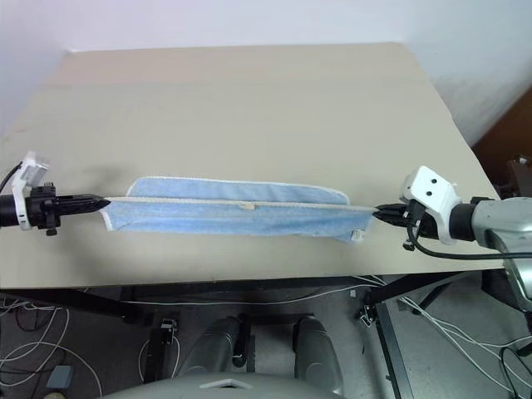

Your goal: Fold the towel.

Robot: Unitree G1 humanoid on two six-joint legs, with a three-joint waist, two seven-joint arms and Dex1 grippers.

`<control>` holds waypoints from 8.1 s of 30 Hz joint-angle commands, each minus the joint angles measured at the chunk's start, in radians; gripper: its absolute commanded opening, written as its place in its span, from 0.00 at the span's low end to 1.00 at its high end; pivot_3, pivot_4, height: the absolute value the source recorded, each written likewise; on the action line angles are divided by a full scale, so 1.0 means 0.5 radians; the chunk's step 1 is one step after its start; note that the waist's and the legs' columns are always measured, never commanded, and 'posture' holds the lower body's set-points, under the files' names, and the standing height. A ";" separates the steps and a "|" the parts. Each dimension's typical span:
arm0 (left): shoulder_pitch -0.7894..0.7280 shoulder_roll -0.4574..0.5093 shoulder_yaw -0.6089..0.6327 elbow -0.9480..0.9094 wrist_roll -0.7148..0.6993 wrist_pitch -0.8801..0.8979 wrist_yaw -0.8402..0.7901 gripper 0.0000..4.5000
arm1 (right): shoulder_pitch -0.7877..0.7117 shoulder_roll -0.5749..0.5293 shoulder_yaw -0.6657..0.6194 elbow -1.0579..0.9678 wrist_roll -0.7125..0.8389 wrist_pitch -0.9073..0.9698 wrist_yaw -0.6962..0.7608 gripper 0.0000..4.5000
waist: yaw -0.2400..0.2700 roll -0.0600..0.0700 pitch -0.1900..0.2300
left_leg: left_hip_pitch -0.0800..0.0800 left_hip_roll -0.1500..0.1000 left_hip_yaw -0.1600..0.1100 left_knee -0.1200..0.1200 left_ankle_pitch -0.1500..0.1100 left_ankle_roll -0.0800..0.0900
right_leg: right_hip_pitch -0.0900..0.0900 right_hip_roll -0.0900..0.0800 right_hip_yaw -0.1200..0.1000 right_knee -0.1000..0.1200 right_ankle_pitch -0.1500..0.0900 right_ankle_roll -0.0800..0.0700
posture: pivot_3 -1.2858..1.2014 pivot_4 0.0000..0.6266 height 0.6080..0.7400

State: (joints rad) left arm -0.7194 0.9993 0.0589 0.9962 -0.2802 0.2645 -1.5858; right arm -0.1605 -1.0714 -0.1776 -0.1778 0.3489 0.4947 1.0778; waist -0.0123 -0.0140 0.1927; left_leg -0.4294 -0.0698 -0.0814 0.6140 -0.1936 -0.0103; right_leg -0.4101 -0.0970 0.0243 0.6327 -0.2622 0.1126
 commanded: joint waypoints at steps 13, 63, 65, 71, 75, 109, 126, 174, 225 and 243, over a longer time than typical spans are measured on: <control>-0.384 -0.161 0.045 0.362 0.229 -0.302 0.321 0.01 | -0.498 0.220 0.295 0.475 -0.194 -0.118 -0.111 0.00 | -0.001 0.000 0.000 | 0.001 -0.003 0.000 0.004 0.001 0.000 | 0.000 0.004 -0.001 0.006 0.001 0.006 | 0.52 0.24 1.00; -0.099 -0.454 0.272 -0.300 0.000 -0.334 0.354 1.00 | -0.571 0.554 -0.445 0.221 0.625 1.869 -0.465 0.84 | -0.007 0.000 0.000 | 0.004 -0.004 -0.002 0.028 0.000 0.000 | 0.003 -0.001 0.002 0.034 -0.001 0.009 | 0.52 0.24 1.00; -0.007 -0.518 0.258 -0.544 -0.056 -0.222 0.377 1.00 | -0.579 0.632 -0.628 0.167 0.685 2.111 -0.544 0.84 | -0.009 0.000 0.000 | 0.004 -0.003 -0.002 0.027 0.000 0.000 | 0.001 -0.001 0.003 0.034 -0.001 0.009 | 0.52 0.24 1.00; 0.195 -0.672 0.198 -1.150 -0.209 0.112 0.457 1.00 | -0.395 0.697 -0.951 0.138 1.114 2.240 -0.787 0.84 | 0.005 -0.001 0.000 | 0.003 -0.003 -0.003 0.026 0.000 0.000 | 0.002 -0.003 0.003 0.031 -0.001 0.008 | 0.52 0.24 1.00; 0.244 -0.742 0.148 -1.347 -0.263 0.228 0.502 1.00 | -0.257 0.731 -1.077 0.119 1.492 2.240 -1.044 0.84 | 0.003 0.000 0.000 | 0.003 -0.004 -0.003 0.026 0.000 0.000 | 0.004 -0.003 0.003 0.030 -0.001 0.008 | 0.52 0.24 1.00; 0.435 -0.942 -0.207 -1.925 -0.325 0.410 0.701 1.00 | 0.437 1.058 -0.489 -0.023 3.247 1.101 -2.834 0.84 | 0.004 0.001 -0.001 | 0.000 0.000 -0.001 0.012 -0.004 0.009 | 0.009 -0.001 0.004 -0.002 -0.003 0.002 | 0.52 0.24 1.00; 0.499 -0.929 -0.303 -1.983 -0.297 0.368 0.731 1.00 | 0.300 1.327 -0.704 -0.079 3.247 0.851 -3.361 0.84 | 0.006 0.002 -0.002 | 0.003 -0.001 0.000 0.013 -0.004 0.009 | 0.013 -0.002 0.006 -0.005 -0.004 -0.003 | 0.52 0.24 1.00; 0.447 -0.880 -0.315 -1.619 -0.180 0.040 0.604 1.00 | 0.187 0.556 -0.700 -0.218 3.212 1.032 -2.588 0.01 | 0.003 0.004 -0.002 | 0.003 -0.001 0.002 0.004 -0.004 0.009 | 0.009 -0.001 0.004 -0.007 -0.004 0.000 | 0.52 0.24 1.00; 0.270 -0.812 -0.052 -1.992 -0.634 0.594 0.743 0.79 | -0.392 1.246 0.197 -0.478 1.775 0.796 -1.828 0.46 | -0.003 0.003 -0.002 | -0.006 -0.004 0.000 0.005 -0.004 0.010 | -0.001 0.002 0.001 -0.002 0.001 0.007 | 0.52 0.24 1.00; 0.201 -1.178 -0.477 -1.687 -0.219 0.242 0.811 0.01 | -0.482 1.524 0.545 0.069 0.428 0.156 -1.699 0.00 | -0.004 0.003 -0.002 | 0.005 -0.004 0.001 0.004 -0.003 0.007 | 0.005 0.005 0.003 0.001 0.001 0.007 | 0.52 0.24 1.00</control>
State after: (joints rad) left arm -0.6301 0.4129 -0.1682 0.1565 -0.4080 0.4052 -1.1809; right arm -0.3730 -0.3198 0.0945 -0.1534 0.6023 0.6034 0.2294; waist -0.0142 -0.0123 0.1918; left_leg -0.4268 -0.0718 -0.0806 0.6157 -0.1951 -0.0067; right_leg -0.4074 -0.0945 0.0261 0.6333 -0.2618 0.1163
